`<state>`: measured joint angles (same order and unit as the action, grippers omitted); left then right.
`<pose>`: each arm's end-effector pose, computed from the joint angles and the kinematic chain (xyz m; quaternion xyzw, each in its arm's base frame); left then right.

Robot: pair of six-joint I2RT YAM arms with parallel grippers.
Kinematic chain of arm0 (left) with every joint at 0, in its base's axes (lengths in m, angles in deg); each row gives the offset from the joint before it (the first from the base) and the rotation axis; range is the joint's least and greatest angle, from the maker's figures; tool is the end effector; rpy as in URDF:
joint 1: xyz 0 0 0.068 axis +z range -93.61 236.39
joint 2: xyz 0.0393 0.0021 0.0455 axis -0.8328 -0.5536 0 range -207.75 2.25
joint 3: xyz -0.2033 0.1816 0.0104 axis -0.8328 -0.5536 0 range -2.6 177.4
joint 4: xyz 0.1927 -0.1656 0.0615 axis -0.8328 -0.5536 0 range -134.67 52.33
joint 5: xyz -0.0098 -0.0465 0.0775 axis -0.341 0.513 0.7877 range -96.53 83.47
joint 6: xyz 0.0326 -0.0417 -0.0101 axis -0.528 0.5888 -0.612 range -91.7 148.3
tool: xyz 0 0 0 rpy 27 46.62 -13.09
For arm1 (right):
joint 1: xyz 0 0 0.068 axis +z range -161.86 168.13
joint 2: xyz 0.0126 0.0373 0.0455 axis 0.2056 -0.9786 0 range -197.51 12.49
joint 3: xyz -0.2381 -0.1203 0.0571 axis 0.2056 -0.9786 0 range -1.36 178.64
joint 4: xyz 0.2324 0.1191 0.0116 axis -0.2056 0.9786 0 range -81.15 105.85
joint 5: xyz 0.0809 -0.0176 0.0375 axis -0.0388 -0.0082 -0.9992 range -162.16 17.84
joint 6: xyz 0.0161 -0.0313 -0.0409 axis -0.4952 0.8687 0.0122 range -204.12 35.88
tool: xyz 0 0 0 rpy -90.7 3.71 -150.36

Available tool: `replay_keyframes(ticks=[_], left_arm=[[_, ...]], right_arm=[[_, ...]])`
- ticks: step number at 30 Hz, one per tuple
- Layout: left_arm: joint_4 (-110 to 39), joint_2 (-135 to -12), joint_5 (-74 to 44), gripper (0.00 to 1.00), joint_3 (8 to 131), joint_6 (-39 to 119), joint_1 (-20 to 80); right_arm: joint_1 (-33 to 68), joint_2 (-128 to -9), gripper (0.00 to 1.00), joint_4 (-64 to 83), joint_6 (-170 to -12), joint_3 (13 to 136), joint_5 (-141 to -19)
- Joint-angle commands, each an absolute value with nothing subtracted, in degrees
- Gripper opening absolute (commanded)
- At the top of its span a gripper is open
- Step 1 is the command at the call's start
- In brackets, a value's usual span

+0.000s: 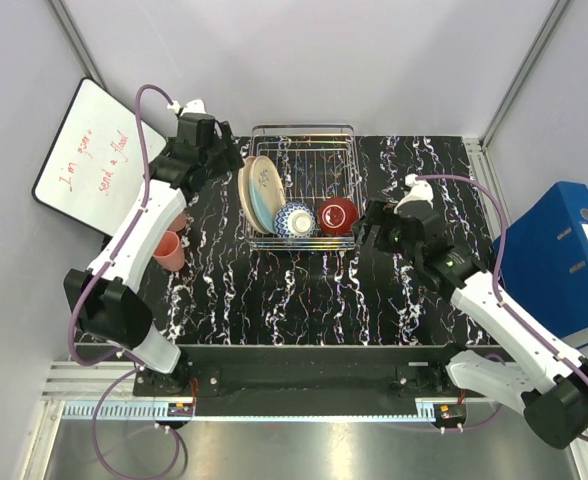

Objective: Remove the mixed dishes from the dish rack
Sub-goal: Pick up the plate from the dish rack.

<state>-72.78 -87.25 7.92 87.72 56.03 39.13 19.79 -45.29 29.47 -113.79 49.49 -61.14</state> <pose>0.3383 -0.0957 0.3800 -0.1386 0.8681 -0.0746 0.4708 0.1962 0.1130 0.3164 0.0350 0.8519 0.1925 0.4858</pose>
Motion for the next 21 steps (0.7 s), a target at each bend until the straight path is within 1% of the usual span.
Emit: replay_keyframes(ticks=[1,4,6,10,16,21], left_arm=[[-69.31,-88.1,2.26,0.76,90.82,56.78,37.41],[-69.4,-89.77,3.66,0.75,92.41,55.81,33.9],[-70.19,-91.0,4.8,0.74,92.93,55.64,33.28],[-72.03,-92.67,6.73,0.68,95.3,54.32,31.0],[-78.36,-97.5,11.04,0.68,101.01,52.91,29.32],[-80.3,-99.09,12.01,0.68,101.02,52.56,29.23]], right_arm=[[19.78,-47.18,0.95,25.81,-113.3,49.35,-60.56],[19.86,-47.98,0.95,25.02,-113.3,49.17,-60.83],[19.86,-48.24,0.95,24.76,-113.3,48.91,-60.83],[19.78,-48.68,0.95,24.06,-113.22,47.86,-60.92],[19.86,-48.6,0.95,23.53,-113.66,47.42,-61.35],[19.78,-47.81,0.95,23.53,-113.48,46.8,-61.0]])
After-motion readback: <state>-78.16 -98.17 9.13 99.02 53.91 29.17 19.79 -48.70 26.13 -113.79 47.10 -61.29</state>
